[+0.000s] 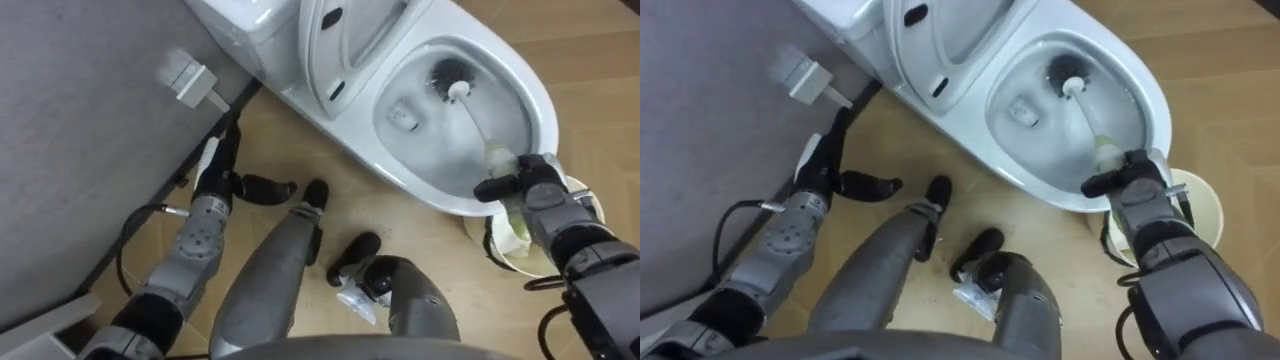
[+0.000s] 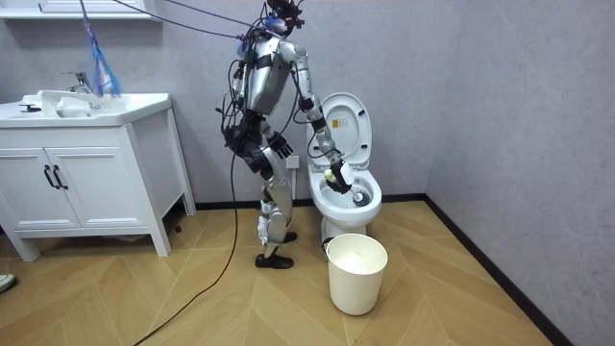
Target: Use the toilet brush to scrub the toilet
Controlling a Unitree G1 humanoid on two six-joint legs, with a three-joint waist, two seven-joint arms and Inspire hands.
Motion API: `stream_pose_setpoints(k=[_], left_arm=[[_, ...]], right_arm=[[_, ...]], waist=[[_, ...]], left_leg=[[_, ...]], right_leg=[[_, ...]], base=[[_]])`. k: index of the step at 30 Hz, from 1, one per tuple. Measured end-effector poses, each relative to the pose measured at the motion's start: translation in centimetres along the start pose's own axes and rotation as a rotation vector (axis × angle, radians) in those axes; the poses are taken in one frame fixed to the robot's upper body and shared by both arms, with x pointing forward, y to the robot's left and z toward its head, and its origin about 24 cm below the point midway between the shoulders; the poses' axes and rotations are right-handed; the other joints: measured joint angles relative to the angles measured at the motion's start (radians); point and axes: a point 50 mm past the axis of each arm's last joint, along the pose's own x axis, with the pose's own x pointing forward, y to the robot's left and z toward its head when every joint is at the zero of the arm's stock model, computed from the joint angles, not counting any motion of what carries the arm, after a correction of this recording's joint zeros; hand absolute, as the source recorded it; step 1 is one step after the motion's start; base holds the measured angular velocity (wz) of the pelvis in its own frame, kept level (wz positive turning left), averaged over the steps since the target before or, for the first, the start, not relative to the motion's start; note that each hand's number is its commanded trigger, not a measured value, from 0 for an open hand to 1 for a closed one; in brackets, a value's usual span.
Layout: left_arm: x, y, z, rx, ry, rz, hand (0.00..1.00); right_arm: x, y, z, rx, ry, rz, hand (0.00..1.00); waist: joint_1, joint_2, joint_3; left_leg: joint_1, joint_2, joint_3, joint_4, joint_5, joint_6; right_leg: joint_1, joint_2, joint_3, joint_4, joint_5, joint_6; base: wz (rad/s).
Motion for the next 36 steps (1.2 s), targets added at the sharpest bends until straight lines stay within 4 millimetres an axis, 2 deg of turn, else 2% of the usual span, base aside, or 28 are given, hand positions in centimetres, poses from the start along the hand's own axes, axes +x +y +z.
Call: stream_pose_setpoints(k=[3,5,8,10,11,13,15,16,23,25,29,32,36], left_arm=[[0.2,-0.2,-0.3,-0.005,0.021,-0.01,0.0],[0.1,-0.8,-0.3,-0.011,0.024,-0.025,0.0],[-0.1,-1.7,-1.1,0.0,0.052,-0.057,0.0],[-0.6,-3.3,-1.5,0.007,0.069,-0.11,0.0],[-0.9,-3.9,-1.8,0.011,0.079,-0.13,0.0],[-1.5,-4.4,-2.4,0.018,0.095,-0.154,0.0],[-1.6,-4.5,-2.7,0.019,0.107,-0.154,0.0],[-1.6,-4.4,-2.8,0.018,0.11,-0.153,0.0],[-1.6,-2.8,-3.2,0.033,0.119,-0.114,0.0],[-1.6,-2.1,-3.5,0.027,0.13,-0.088,0.0],[-1.6,0.3,-4.0,-0.012,0.146,0.014,0.0],[-1.8,1.4,-4.4,-0.039,0.151,0.068,0.0],[-2.5,2.7,-5.2,-0.019,0.16,0.123,0.0]], right_arm=[[-0.1,0.3,0.5,-0.074,-0.04,-0.007,1.0],[-0.3,1.2,1.1,-0.112,-0.073,-0.011,1.0],[-1.1,4.1,2.5,-0.247,-0.158,0.024,1.0],[-1.7,6.1,1.8,-0.312,-0.15,0.045,1.0],[-1.9,6.4,1.0,-0.338,-0.148,0.05,1.0],[-2.4,7.0,0.4,-0.347,-0.156,0.06,1.0],[-2.5,7.3,0.4,-0.365,-0.159,0.069,1.0],[-2.5,7.3,0.2,-0.368,-0.154,0.068,1.0],[-2.5,7.3,-1.2,-0.424,-0.135,0.097,1.0],[-2.4,6.7,-2.2,-0.48,-0.146,0.099,1.0],[-2.4,6.0,-5.2,-0.561,-0.136,0.139,1.0],[-2.7,5.8,-7.5,-0.57,-0.105,0.161,1.0],[-3.3,5.8,-10.1,-0.557,-0.056,0.198,1.0]], waist=[[-0.005,0.005,-0.0016],[-0.003,0.006,-0.0023],[0.001,0.018,-0.0075],[0.018,0.045,-0.0198],[0.023,0.058,-0.0279],[0.031,0.073,-0.0365],[0.041,0.078,-0.0383],[0.04,0.085,-0.0419],[0.04,0.089,-0.0412],[0.027,0.088,-0.0405],[0.017,0.072,-0.0367],[0.018,0.072,-0.0367],[0.016,0.057,-0.0363]], left_leg=[[-0.011,-0.014,0.01,0.0,0.003,0.008],[-0.014,-0.015,0.009,0.002,-0.004,0.019],[-0.013,-0.016,0.008,0.009,-0.008,0.024],[-0.018,-0.003,0.01,0.023,-0.014,0.032],[-0.018,-0.004,0.009,0.022,-0.014,0.033],[-0.013,-0.001,0.013,0.019,-0.017,0.036],[-0.004,0.001,0.015,0.015,-0.018,0.034],[0.0,0.001,0.014,0.012,-0.016,0.031],[0.058,0.013,0.013,-0.014,-0.015,0.007],[0.08,0.011,0.009,-0.028,-0.013,0.003],[0.121,0.007,0.004,-0.034,-0.024,0.0],[0.151,0.001,0.004,-0.037,-0.029,0.003],[0.23,-0.006,0.004,-0.078,-0.038,0.007]], right_leg=[[-0.021,-0.027,-0.003,0.03,0.001,0.007],[-0.023,-0.028,-0.001,0.033,0.004,0.013],[-0.022,-0.021,0.01,0.027,0.005,0.025],[-0.019,0.001,0.016,-0.004,0.022,0.035],[-0.021,0.001,0.017,-0.008,0.026,0.036],[-0.019,0.01,0.039,-0.015,0.032,0.04],[-0.018,0.014,0.05,-0.018,0.039,0.034],[-0.015,0.015,0.049,-0.019,0.039,0.032],[0.043,0.028,0.039,-0.046,0.035,0.016],[0.069,0.028,0.026,-0.056,0.034,0.006],[0.123,0.029,0.01,-0.074,0.02,0.009],[0.167,0.027,-0.005,-0.089,0.012,0.017],[0.244,0.028,-0.009,-0.129,0.008,0.031]], base=[[0.0],[-0.03],[-0.1],[-0.22],[-0.19],[-0.28],[-0.32],[-0.04],[0.04],[0.19],[0.15],[0.22],[0.07]])
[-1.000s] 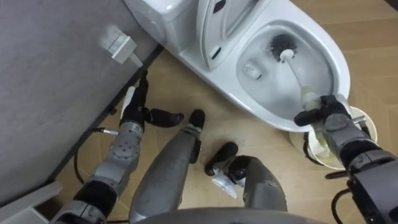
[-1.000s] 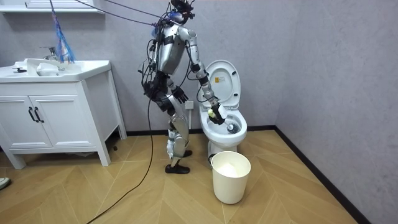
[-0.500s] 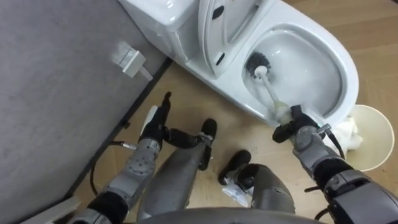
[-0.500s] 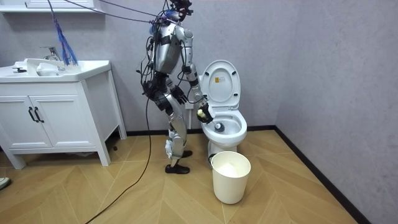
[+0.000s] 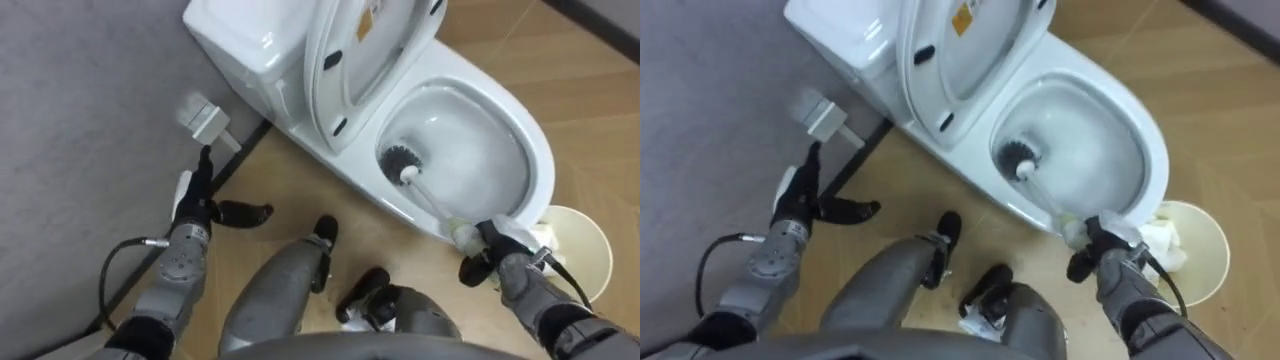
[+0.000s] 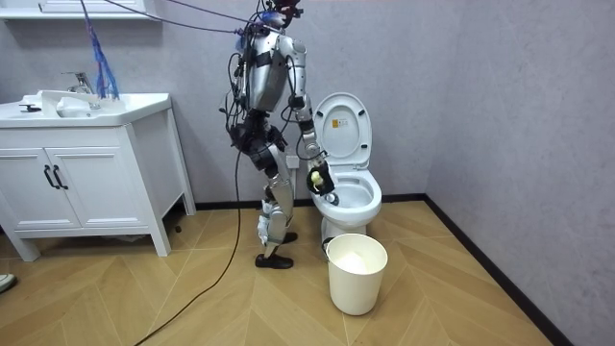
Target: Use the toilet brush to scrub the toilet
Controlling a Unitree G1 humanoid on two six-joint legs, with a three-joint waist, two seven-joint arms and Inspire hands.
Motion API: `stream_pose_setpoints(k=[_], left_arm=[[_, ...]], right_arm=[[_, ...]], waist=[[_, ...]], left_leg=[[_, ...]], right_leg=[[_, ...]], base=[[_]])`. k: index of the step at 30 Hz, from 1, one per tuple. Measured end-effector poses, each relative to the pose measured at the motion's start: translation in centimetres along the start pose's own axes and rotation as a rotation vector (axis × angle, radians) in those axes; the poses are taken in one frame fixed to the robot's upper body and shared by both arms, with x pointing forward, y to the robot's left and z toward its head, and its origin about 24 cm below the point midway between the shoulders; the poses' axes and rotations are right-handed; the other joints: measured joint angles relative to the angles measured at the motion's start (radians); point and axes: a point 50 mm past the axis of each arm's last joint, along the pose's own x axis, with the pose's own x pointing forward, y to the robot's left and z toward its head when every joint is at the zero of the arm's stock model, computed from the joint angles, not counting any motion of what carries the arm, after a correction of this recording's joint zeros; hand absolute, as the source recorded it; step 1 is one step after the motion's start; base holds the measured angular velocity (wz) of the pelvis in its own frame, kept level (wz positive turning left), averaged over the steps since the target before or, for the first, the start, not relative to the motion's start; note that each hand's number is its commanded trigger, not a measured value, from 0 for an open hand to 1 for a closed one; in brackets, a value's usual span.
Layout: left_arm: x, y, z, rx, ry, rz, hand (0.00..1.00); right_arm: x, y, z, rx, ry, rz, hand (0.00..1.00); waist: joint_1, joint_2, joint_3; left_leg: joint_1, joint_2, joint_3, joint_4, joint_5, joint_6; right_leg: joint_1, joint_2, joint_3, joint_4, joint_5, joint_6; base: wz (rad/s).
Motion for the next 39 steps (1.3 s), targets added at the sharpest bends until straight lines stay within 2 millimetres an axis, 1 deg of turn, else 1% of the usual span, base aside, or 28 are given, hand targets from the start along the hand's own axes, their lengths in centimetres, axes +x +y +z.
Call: stream_pose_setpoints(k=[2,3,4,5,6,7,8,10,11,13,15,16,17,19,20,22,23,24,25,26,29,32,33,34,35,37,38,39], left_arm=[[-0.6,0.6,-0.9,0.018,0.015,0.006,0.0],[-0.7,0.7,-1.2,0.021,0.022,0.007,0.0],[-1.1,0.8,-1.8,0.022,0.042,0.012,0.0],[-1.4,1.0,-2.4,0.02,0.064,0.017,0.0],[-1.7,1.0,-2.9,0.018,0.08,0.021,0.0],[-2.1,1.2,-3.7,0.015,0.11,0.029,0.0],[-2.4,1.3,-4.1,0.015,0.123,0.033,0.0],[-3.6,1.7,-6.6,0.018,0.219,0.053,0.0],[-4.2,2.1,-7.8,0.02,0.272,0.069,0.0],[-5.1,2.8,-9.4,0.018,0.342,0.102,0.0],[-6.1,3.3,-10.7,0.018,0.406,0.13,0.0],[-6.8,3.6,-11.6,0.015,0.445,0.145,0.0],[-7.1,3.7,-12.0,0.011,0.462,0.154,0.0],[-8.5,4.2,-13.5,0.0,0.534,0.184,0.0],[-9.0,4.2,-14.1,0.002,0.573,0.19,0.0],[-9.3,4.3,-14.5,0.007,0.599,0.197,0.0],[-9.4,4.2,-14.5,0.007,0.605,0.199,0.0],[-9.4,4.1,-14.6,0.004,0.612,0.201,0.0],[-9.5,3.9,-14.7,-0.006,0.619,0.205,0.0],[-9.4,3.8,-14.7,-0.015,0.621,0.21,0.0],[-9.0,3.4,-14.4,-0.046,0.614,0.225,0.0],[-8.7,2.9,-14.2,-0.057,0.609,0.216,0.0],[-8.8,2.7,-14.2,-0.061,0.611,0.212,0.0],[-8.8,2.6,-14.2,-0.067,0.612,0.21,0.0],[-8.6,2.4,-14.0,-0.073,0.605,0.208,0.0],[-8.1,2.2,-13.6,-0.078,0.59,0.205,0.0],[-7.9,2.2,-13.5,-0.079,0.583,0.205,0.0],[-7.7,2.2,-13.3,-0.078,0.572,0.204,0.0]], right_arm=[[-0.4,0.9,-0.7,0.013,0.006,0.036,1.0],[-0.4,1.1,-0.9,0.018,0.008,0.044,1.0],[-0.7,1.6,-1.3,0.038,0.021,0.064,1.0],[-0.9,2.2,-1.6,0.068,0.034,0.081,1.0],[-1.0,2.4,-1.8,0.085,0.041,0.087,1.0],[-1.3,3.0,-2.1,0.122,0.057,0.098,1.0],[-1.4,3.3,-2.3,0.14,0.064,0.104,1.0],[-2.1,4.4,-3.4,0.22,0.101,0.133,1.0],[-2.5,4.9,-4.0,0.264,0.126,0.14,1.0],[-2.8,5.3,-4.4,0.306,0.148,0.14,1.0],[-3.1,5.6,-4.9,0.337,0.169,0.143,1.0],[-3.4,6.0,-5.4,0.357,0.188,0.147,1.0],[-3.5,6.2,-5.5,0.367,0.195,0.148,1.0],[-3.7,6.5,-5.8,0.407,0.214,0.143,1.0],[-3.9,6.7,-6.0,0.436,0.228,0.137,1.0],[-4.1,7.0,-6.0,0.462,0.24,0.123,1.0],[-4.0,6.9,-6.0,0.467,0.24,0.117,1.0],[-3.9,6.7,-6.0,0.482,0.239,0.097,1.0],[-3.9,6.4,-5.9,0.501,0.236,0.07,1.0],[-3.8,6.3,-5.8,0.496,0.23,0.067,1.0],[-3.7,6.3,-5.0,0.498,0.197,0.046,1.0],[-3.7,6.1,-4.4,0.462,0.154,0.019,1.0],[-3.7,5.9,-4.2,0.435,0.135,0.009,1.0],[-3.8,5.7,-4.1,0.398,0.111,-0.003,1.0],[-3.8,5.3,-3.8,0.364,0.079,-0.031,1.0],[-3.9,4.9,-3.3,0.349,0.034,-0.079,1.0],[-3.9,4.7,-3.1,0.354,0.019,-0.1,1.0],[-3.9,4.2,-2.6,0.372,-0.011,-0.159,1.0]], waist=[[-0.008,-0.012,-0.0037],[-0.014,-0.014,-0.0049],[-0.026,-0.02,-0.0089],[-0.026,-0.029,-0.0135],[-0.028,-0.03,-0.0149],[-0.041,-0.032,-0.0185],[-0.05,-0.035,-0.0214],[-0.053,-0.039,-0.0312],[-0.061,-0.038,-0.0381],[-0.078,-0.038,-0.041],[-0.092,-0.037,-0.0432],[-0.099,-0.038,-0.043],[-0.102,-0.038,-0.0426],[-0.103,-0.035,-0.0411],[-0.109,-0.033,-0.0396],[-0.115,-0.032,-0.0392],[-0.12,-0.031,-0.0394],[-0.133,-0.027,-0.0373],[-0.136,-0.024,-0.0352],[-0.138,-0.024,-0.0359],[-0.146,-0.02,-0.0333],[-0.156,-0.011,-0.035],[-0.158,-0.01,-0.0318],[-0.162,-0.006,-0.0322],[-0.162,0.001,-0.0325],[-0.169,0.005,-0.0281],[-0.17,0.007,-0.0284],[-0.181,0.007,-0.0285]], left_leg=[[0.049,-0.004,-0.004,-0.029,-0.001,0.001],[0.057,-0.006,-0.008,-0.031,-0.001,0.001],[0.078,-0.01,-0.014,-0.045,-0.001,0.001],[0.107,-0.01,-0.007,-0.064,-0.001,0.002],[0.123,-0.011,-0.006,-0.07,-0.002,0.003],[0.153,-0.012,-0.005,-0.081,-0.005,0.006],[0.169,-0.014,-0.006,-0.086,-0.006,0.006],[0.239,-0.018,0.005,-0.119,-0.014,0.009],[0.269,-0.018,0.011,-0.136,-0.019,0.01],[0.307,-0.017,0.02,-0.155,-0.023,0.01],[0.336,-0.016,0.03,-0.173,-0.025,0.01],[0.353,-0.016,0.039,-0.182,-0.027,0.011],[0.361,-0.016,0.049,-0.185,-0.028,0.011],[0.401,-0.008,0.081,-0.196,-0.042,0.009],[0.418,-0.005,0.089,-0.196,-0.05,0.008],[0.431,0.001,0.107,-0.196,-0.058,0.006],[0.433,0.002,0.11,-0.196,-0.059,0.006],[0.438,0.002,0.115,-0.197,-0.06,0.006],[0.446,0.003,0.119,-0.198,-0.064,0.006],[0.449,0.003,0.121,-0.197,-0.066,0.006],[0.459,0.008,0.143,-0.202,-0.069,0.007],[0.472,0.011,0.164,-0.202,-0.076,0.009],[0.479,0.015,0.178,-0.202,-0.082,0.009],[0.483,0.017,0.189,-0.202,-0.084,0.009],[0.483,0.019,0.197,-0.202,-0.086,0.01],[0.483,0.021,0.2,-0.202,-0.087,0.01],[0.483,0.021,0.2,-0.202,-0.087,0.01],[0.486,0.021,0.203,-0.202,-0.088,0.011]], right_leg=[[0.051,0.005,-0.006,-0.035,0.002,0.009],[0.063,0.007,-0.01,-0.044,0.004,0.011],[0.084,0.008,-0.013,-0.059,0.005,0.016],[0.108,0.009,-0.01,-0.076,0.008,0.021],[0.125,0.011,-0.009,-0.088,0.01,0.024],[0.161,0.019,-0.008,-0.117,0.016,0.032],[0.178,0.021,-0.008,-0.128,0.018,0.034],[0.246,0.025,-0.004,-0.169,0.024,0.046],[0.273,0.031,0.008,-0.191,0.028,0.053],[0.304,0.039,0.024,-0.22,0.034,0.06],[0.327,0.04,0.03,-0.24,0.039,0.063],[0.337,0.041,0.043,-0.241,0.039,0.063],[0.339,0.041,0.051,-0.24,0.039,0.064],[0.363,0.045,0.088,-0.25,0.039,0.065],[0.381,0.051,0.102,-0.266,0.043,0.067],[0.394,0.056,0.118,-0.276,0.048,0.066],[0.394,0.057,0.123,-0.276,0.048,0.066],[0.396,0.058,0.128,-0.276,0.048,0.066],[0.401,0.058,0.135,-0.277,0.048,0.066],[0.402,0.058,0.139,-0.277,0.048,0.066],[0.401,0.058,0.16,-0.276,0.048,0.066],[0.404,0.058,0.182,-0.274,0.049,0.069],[0.405,0.06,0.196,-0.273,0.05,0.07],[0.405,0.061,0.209,-0.273,0.051,0.07],[0.402,0.062,0.222,-0.272,0.053,0.071],[0.4,0.067,0.237,-0.274,0.06,0.071],[0.4,0.067,0.239,-0.273,0.06,0.071],[0.4,0.067,0.243,-0.274,0.061,0.072]], base=[[0.06],[0.17],[0.06],[0.0],[-0.07],[0.0],[0.0],[-0.12],[-0.17],[-0.18],[-0.21],[-0.21],[-0.32],[-0.49],[-0.38],[-0.28],[-0.21],[-0.15],[-0.15],[-0.2],[-0.21],[-0.22],[-0.36],[-0.41],[-0.27],[-0.18],[-0.13],[-0.09]])
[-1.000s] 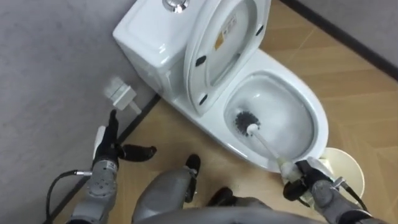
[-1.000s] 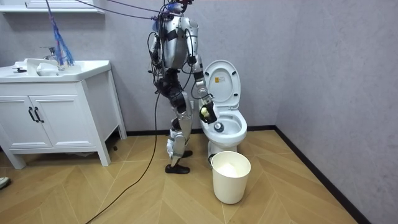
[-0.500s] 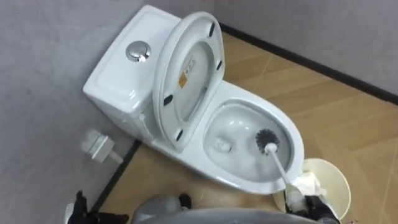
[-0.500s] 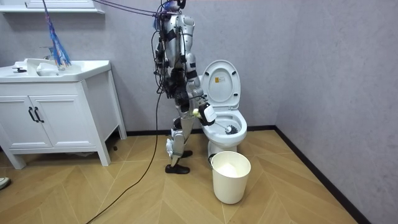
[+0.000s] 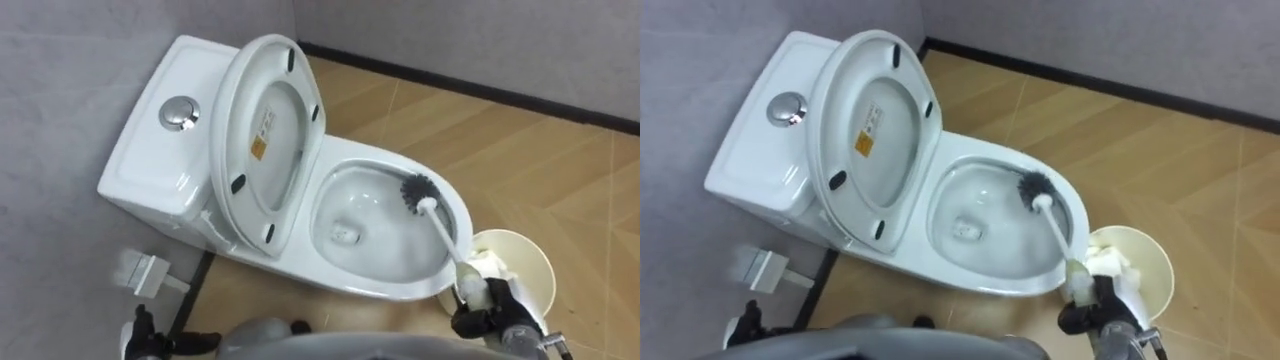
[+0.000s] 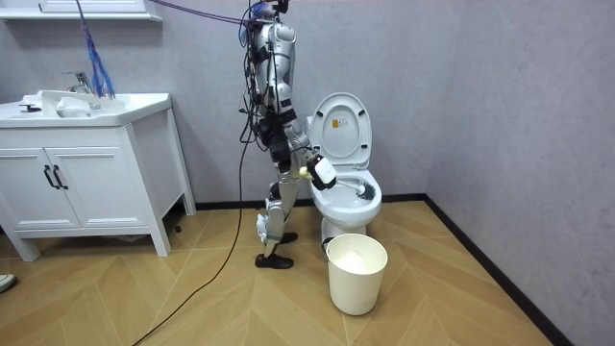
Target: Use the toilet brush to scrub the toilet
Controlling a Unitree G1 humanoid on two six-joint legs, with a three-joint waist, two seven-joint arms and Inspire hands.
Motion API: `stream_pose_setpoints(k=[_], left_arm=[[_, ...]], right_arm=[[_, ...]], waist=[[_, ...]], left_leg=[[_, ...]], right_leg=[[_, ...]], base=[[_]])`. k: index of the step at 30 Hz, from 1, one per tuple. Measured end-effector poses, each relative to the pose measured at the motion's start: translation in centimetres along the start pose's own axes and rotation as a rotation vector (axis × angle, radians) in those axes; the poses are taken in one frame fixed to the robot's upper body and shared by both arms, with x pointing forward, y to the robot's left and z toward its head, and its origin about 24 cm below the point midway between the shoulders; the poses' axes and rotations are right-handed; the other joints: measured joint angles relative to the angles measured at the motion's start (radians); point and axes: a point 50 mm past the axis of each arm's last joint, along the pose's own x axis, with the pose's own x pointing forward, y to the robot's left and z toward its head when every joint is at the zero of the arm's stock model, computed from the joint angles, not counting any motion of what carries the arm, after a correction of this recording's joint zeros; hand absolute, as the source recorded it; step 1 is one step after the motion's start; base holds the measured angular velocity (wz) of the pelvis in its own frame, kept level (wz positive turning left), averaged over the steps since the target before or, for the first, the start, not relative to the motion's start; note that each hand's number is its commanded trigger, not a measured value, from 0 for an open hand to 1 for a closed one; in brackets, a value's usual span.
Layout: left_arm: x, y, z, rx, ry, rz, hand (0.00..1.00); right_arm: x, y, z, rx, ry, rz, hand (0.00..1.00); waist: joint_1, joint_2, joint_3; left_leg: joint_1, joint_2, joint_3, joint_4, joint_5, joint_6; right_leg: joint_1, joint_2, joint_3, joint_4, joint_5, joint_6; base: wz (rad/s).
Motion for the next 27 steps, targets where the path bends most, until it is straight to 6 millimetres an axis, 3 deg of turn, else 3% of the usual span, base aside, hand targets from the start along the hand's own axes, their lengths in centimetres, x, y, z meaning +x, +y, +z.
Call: stream_pose_setpoints(k=[6,10,17,22,23,24,25,27], left_arm=[[0.3,-0.4,1.2,0.029,-0.037,-0.024,0.0],[0.3,-0.4,0.9,0.039,-0.031,-0.033,0.0],[0.2,-0.4,0.6,0.042,-0.021,-0.042,0.0],[0.3,-0.4,0.7,0.041,-0.025,-0.052,0.0],[0.3,-0.4,0.7,0.041,-0.025,-0.052,0.0],[0.3,-0.4,0.7,0.041,-0.025,-0.052,0.0],[0.3,-0.4,0.7,0.042,-0.024,-0.052,0.0],[0.3,-0.4,0.7,0.041,-0.024,-0.052,0.0]], right_arm=[[0.5,-1.7,1.7,0.062,-0.09,-0.167,1.0],[-0.1,-1.4,0.7,0.058,-0.066,-0.174,1.0],[-0.7,-1.3,-0.4,0.066,-0.03,-0.209,1.0],[-0.7,-1.3,-0.6,0.1,-0.006,-0.221,1.0],[-0.8,-1.3,-0.7,0.102,0.0,-0.221,0.95],[-0.8,-1.3,-0.9,0.102,0.01,-0.22,0.51],[-0.8,-1.2,-1.2,0.099,0.02,-0.216,0.0],[-0.9,-1.1,-1.4,0.112,0.04,-0.215,0.0]], waist=[[-0.014,0.01,-0.0071],[-0.032,0.018,-0.008],[-0.033,0.022,-0.0051],[-0.034,0.025,-0.0072],[-0.034,0.025,-0.0072],[-0.034,0.025,-0.0071],[-0.034,0.025,-0.0071],[-0.036,0.025,-0.0071]], left_leg=[[0.016,0.007,0.025,0.0,-0.008,0.003],[0.031,0.006,0.027,-0.001,-0.013,0.005],[0.042,0.017,0.065,-0.003,-0.016,0.002],[0.048,0.018,0.074,-0.01,-0.016,0.002],[0.049,0.018,0.075,-0.01,-0.016,0.002],[0.049,0.018,0.075,-0.012,-0.016,0.002],[0.049,0.018,0.075,-0.013,-0.016,0.002],[0.049,0.018,0.075,-0.013,-0.016,0.002]], right_leg=[[0.009,0.006,0.028,-0.019,0.014,0.004],[0.026,0.006,0.03,-0.019,0.018,0.006],[0.02,0.013,0.066,-0.024,0.02,0.004],[0.022,0.017,0.082,-0.034,0.027,0.003],[0.022,0.017,0.082,-0.034,0.027,0.003],[0.022,0.017,0.082,-0.034,0.027,0.003],[0.022,0.017,0.082,-0.034,0.027,0.003],[0.022,0.017,0.083,-0.034,0.027,0.003]], base=[[-0.15],[-0.01],[-0.16],[-0.08],[0.0],[0.0],[0.0],[0.0]])
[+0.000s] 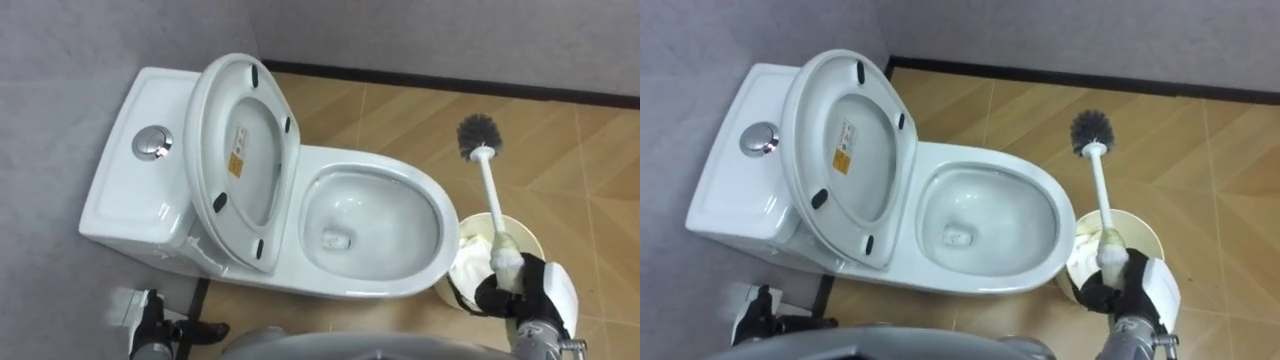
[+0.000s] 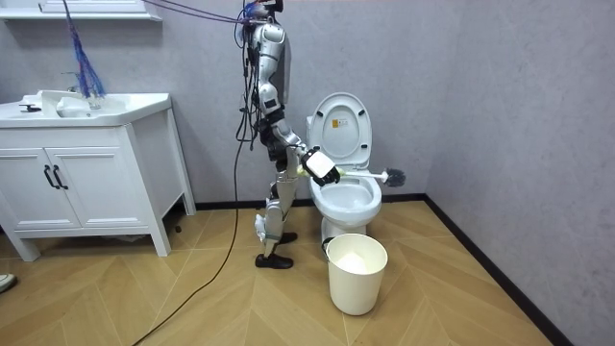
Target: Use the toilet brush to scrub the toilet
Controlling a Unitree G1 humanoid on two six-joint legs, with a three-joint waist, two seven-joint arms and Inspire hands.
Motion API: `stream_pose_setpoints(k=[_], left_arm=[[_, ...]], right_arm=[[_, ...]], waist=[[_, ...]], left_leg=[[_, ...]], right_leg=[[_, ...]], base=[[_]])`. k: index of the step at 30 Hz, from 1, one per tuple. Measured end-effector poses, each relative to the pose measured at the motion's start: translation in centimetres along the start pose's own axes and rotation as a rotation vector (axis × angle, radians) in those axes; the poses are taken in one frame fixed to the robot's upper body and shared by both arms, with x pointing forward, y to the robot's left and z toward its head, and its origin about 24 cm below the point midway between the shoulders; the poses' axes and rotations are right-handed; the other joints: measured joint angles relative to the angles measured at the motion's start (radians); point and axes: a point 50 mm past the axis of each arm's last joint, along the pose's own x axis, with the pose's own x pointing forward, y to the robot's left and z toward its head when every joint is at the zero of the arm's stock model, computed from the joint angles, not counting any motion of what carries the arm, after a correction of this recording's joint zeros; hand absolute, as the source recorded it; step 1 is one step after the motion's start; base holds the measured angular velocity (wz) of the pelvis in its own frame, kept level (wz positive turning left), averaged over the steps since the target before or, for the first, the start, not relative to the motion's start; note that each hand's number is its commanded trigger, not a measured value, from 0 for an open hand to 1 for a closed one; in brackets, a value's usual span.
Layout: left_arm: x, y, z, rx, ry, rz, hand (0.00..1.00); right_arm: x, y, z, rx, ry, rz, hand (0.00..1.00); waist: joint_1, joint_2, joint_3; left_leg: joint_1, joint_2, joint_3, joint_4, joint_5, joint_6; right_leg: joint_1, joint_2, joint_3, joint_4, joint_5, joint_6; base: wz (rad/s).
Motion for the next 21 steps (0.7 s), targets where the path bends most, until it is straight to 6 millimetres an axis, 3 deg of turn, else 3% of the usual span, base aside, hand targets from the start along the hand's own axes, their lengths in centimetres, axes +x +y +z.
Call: stream_pose_setpoints(k=[8,13,21], left_arm=[[-0.2,0.0,-0.7,0.003,0.02,-0.006,0.0],[-0.5,0.6,-1.8,-0.014,0.053,0.012,0.0],[-0.7,1.3,-2.7,-0.028,0.101,0.027,0.0]], right_arm=[[-0.2,0.1,-1.9,0.147,0.175,-0.021,0.0],[-1.2,0.5,-4.3,0.255,0.343,-0.026,0.0],[-2.2,0.5,-6.5,0.325,0.503,-0.008,0.0]], waist=[[-0.006,-0.003,0.001],[-0.027,-0.007,0.0001],[-0.028,-0.002,0.0001]], left_leg=[[0.023,-0.001,0.0,-0.006,-0.004,-0.003],[0.033,-0.002,0.0,-0.006,-0.007,-0.004],[0.036,-0.001,-0.003,-0.004,-0.008,-0.004]], right_leg=[[0.02,0.002,0.012,-0.007,-0.001,0.001],[0.037,0.004,0.015,-0.019,-0.001,0.001],[0.037,0.004,0.015,-0.017,-0.001,0.001]], base=[[-0.03],[0.02],[-0.01]])
